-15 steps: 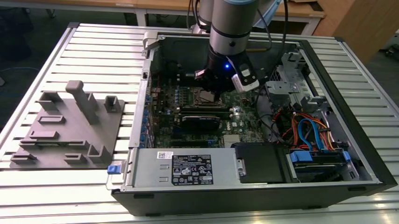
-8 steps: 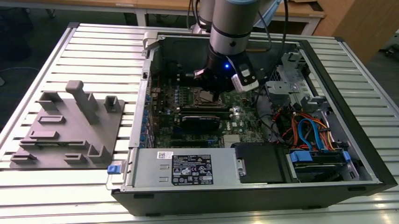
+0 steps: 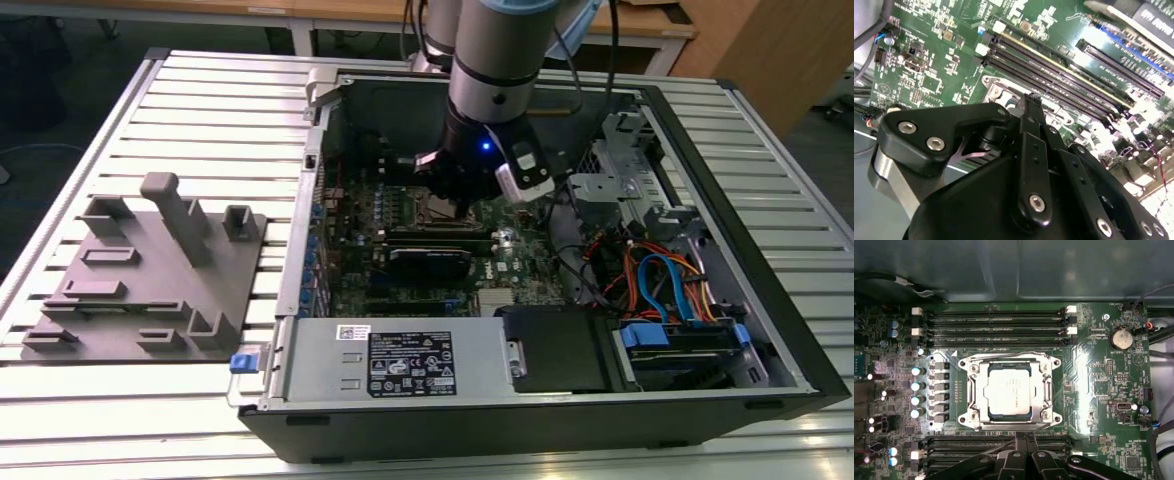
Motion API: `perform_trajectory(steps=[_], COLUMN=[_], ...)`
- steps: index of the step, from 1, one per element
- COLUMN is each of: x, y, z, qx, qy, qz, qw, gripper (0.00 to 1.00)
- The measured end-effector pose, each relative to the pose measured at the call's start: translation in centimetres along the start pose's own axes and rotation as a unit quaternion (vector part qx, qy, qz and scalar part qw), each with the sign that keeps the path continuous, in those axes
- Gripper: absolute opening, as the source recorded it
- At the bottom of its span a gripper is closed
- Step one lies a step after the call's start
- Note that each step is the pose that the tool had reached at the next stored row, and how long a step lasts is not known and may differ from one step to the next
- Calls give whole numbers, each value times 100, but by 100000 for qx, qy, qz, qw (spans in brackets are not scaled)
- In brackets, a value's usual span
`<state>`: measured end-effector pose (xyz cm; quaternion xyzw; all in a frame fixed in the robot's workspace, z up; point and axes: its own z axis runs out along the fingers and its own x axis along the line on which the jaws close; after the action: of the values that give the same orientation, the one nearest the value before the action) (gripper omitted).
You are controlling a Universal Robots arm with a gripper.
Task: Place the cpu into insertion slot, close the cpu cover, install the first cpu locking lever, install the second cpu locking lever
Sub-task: 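Install the second cpu locking lever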
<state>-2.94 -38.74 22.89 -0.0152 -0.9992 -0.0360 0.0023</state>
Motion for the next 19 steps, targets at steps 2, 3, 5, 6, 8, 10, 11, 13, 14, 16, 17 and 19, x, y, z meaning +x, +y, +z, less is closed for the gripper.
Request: perform_trajectory(steps=[2, 3, 5, 6, 8, 10, 11, 13, 14, 16, 17, 19], x=[33, 58, 109, 132, 163, 184, 198, 225, 241, 265, 273, 297], y=[-9, -13, -23, -29, -45, -65, -77, -100, -110, -132, -144, -170], z=[0, 0, 0, 0, -1, -1, -1, 2, 3, 5, 6, 8], qx=[-474, -692, -1104, -1296, -1723, -2199, -2468, -2890, -3035, -3263, -3360, -3541], qy=[77, 95, 118, 134, 172, 216, 242, 283, 295, 329, 344, 363], qz=[7, 3, 0, 0, 1, 0, -2, 2, 2, 6, 2, 7], qw=[99999, 99998, 99994, 99992, 99985, 99976, 99969, 99958, 99953, 99946, 99943, 99937], gripper=[10, 10, 10, 10, 10, 10, 10, 10, 10, 10, 10, 10])
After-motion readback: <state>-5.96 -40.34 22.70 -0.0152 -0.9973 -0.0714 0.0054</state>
